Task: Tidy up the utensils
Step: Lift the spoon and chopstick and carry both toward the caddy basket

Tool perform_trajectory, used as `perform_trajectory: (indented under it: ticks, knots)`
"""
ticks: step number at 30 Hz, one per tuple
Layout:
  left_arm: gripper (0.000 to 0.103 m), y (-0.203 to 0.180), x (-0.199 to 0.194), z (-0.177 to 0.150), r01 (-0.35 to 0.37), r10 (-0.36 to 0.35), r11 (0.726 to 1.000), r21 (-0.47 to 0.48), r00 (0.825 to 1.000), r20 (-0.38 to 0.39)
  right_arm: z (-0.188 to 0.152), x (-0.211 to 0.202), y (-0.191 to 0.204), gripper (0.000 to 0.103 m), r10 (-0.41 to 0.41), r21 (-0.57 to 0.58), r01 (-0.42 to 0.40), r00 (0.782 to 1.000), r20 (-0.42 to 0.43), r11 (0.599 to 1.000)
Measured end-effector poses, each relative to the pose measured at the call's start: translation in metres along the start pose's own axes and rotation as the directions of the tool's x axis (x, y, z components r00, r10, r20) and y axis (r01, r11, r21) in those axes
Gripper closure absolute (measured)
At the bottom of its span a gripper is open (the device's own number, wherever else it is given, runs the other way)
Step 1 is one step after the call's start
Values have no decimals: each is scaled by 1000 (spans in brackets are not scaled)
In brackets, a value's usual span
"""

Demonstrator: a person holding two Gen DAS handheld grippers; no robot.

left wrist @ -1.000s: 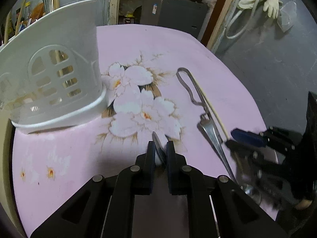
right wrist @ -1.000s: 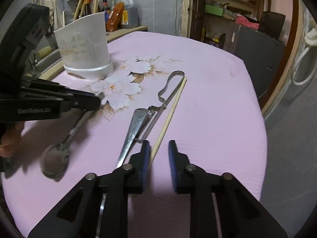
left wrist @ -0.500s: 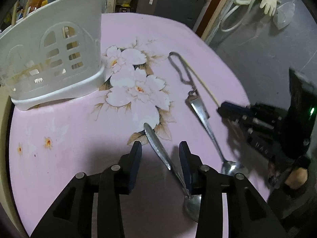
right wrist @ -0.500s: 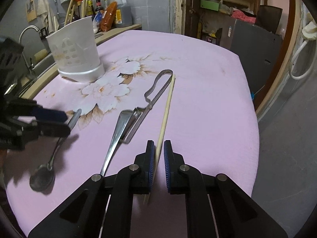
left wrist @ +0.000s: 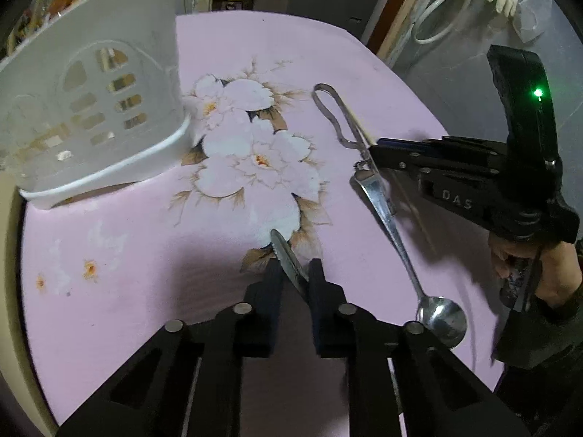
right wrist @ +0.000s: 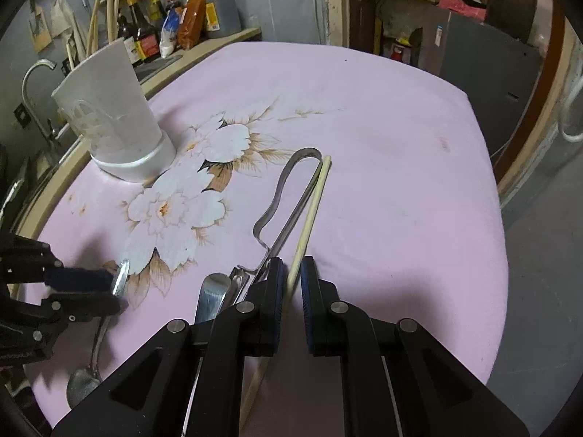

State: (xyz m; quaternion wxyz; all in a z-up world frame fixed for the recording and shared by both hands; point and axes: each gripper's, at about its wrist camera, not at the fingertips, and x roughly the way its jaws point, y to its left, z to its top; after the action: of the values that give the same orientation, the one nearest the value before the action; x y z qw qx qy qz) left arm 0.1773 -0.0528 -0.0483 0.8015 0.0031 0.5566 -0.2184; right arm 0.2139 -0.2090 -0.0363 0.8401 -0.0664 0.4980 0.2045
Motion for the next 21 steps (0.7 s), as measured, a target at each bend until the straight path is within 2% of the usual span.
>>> perform_trajectory:
  ticks: [3, 9, 13, 16, 19, 21]
  knots:
    - [97, 1, 3, 5, 33, -33, 999, -30, 999, -7, 1, 1, 4, 96, -19, -19, 19, 1000, -12, 1000]
    - [101, 1, 0, 3, 84, -84, 994, -74, 996, 6, -4, -4, -5, 99, 18, 72, -18, 1000, 4, 997]
    - [103, -3, -13, -4, 112, -106, 991, -72, 991, 87, -13, -14, -11, 100, 28, 114, -34, 998, 52, 993]
    - [103, -7, -29, -7, 117, -104, 992, -55, 976, 193, -22, -29, -11, 100, 38, 144, -58, 990, 134, 988]
    - [103, -13, -46, -10, 69, -57, 997, -26, 947, 318, -30, -46, -7, 100, 44, 162, -83, 972, 230, 983]
    - [103, -16, -56, -12, 28, -17, 999, -24, 923, 384, -36, -59, -1, 100, 51, 160, -107, 946, 321, 981]
